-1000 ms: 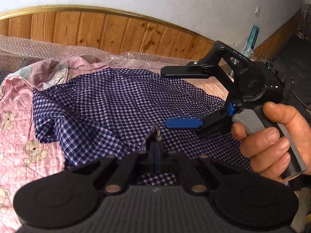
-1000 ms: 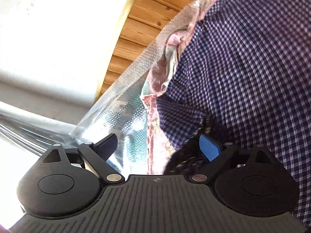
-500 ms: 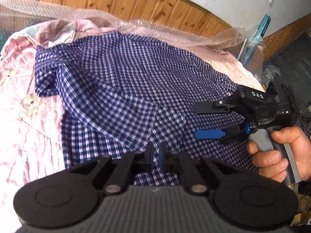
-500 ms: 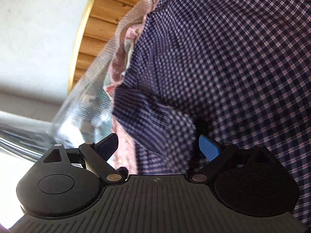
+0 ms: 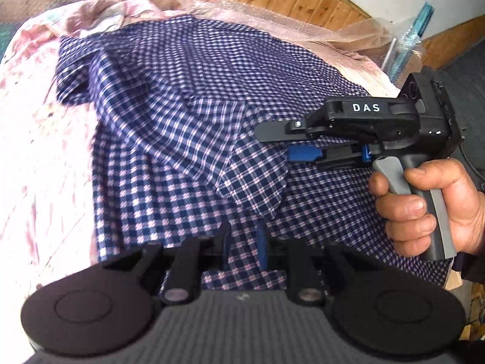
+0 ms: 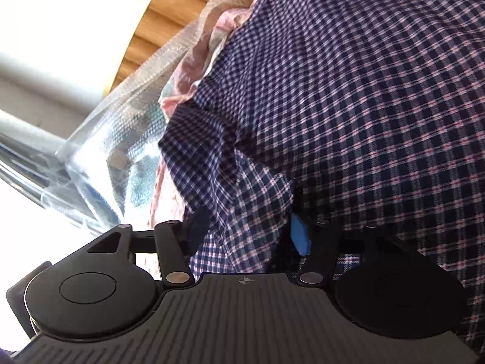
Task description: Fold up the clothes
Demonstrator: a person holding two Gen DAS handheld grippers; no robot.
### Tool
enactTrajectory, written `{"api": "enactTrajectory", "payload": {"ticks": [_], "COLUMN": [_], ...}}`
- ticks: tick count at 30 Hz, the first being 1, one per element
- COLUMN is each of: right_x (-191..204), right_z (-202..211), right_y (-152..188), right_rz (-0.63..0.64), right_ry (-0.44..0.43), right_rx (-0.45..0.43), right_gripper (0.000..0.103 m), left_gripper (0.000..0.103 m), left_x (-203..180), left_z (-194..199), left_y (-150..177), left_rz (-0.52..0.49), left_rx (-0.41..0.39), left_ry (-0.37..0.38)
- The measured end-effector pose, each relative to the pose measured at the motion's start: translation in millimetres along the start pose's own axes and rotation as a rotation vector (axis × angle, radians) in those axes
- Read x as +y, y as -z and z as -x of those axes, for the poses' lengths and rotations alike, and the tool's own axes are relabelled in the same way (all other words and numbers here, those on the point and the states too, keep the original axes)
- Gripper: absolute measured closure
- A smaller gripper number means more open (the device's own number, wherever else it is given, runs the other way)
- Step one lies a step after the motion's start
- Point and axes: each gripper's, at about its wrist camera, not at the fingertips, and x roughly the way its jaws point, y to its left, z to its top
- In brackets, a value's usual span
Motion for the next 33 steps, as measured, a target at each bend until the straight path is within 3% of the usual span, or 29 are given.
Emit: {"api": "enactTrajectory", "payload": {"ticks": [4,8,11,13,14,20,23,28,33], "right_x": [2.1,15.1,24.9,31.5,34.7,58.9,88.2,141.8,101.3], "right_z": [-5.2,-12.3,-17.6,-21.1,-22.9,-20.4,9.6,77.3,123.1], "right_y": [0.8,4.0,6.4,8.0,8.8,9.8,-16.7,-98.2,-134.8], "right_rz": [0.000,0.059,0.103,0.133,0.148,0.232,0.286,0.420,0.267], "right_ry": [0.018,0.036,0.050,0.059,0.064,0.090,0.091,0.127,0.124], "right_rx": [-0.021,0.004,0.022,0.034,0.040,0.041,-0.025,-0.160,-0.161], "right_gripper": [0.052,0.068,0.068,0.079,0.094,0.099,0.099,0.100,0.099], "left_gripper": [0.083,0.082,0.079,0.078,0.077,0.074,0.070,0.060,0.057], "left_x": [6.6,5.3,6.1,6.3,6.3,19.1,27.8,33.3,24.5], "left_z": [7.5,10.8,10.2,12.6,14.1,30.3,45.1,74.1,86.3], "left_y": [13.6,23.0,28.6,30.1,30.7,36.6,44.9,73.9,111.5], "left_rz": [0.058,0.073,0.082,0.081,0.081,0.118,0.165,0.229,0.292], "left_rx": [-0.002,-0.003,0.001,-0.004,-0.008,-0.035,-0.054,-0.068,-0.046], "left_ry": [-0.004,-0.010,-0.010,-0.016,-0.019,-0.050,-0.093,-0.223,-0.289]}}
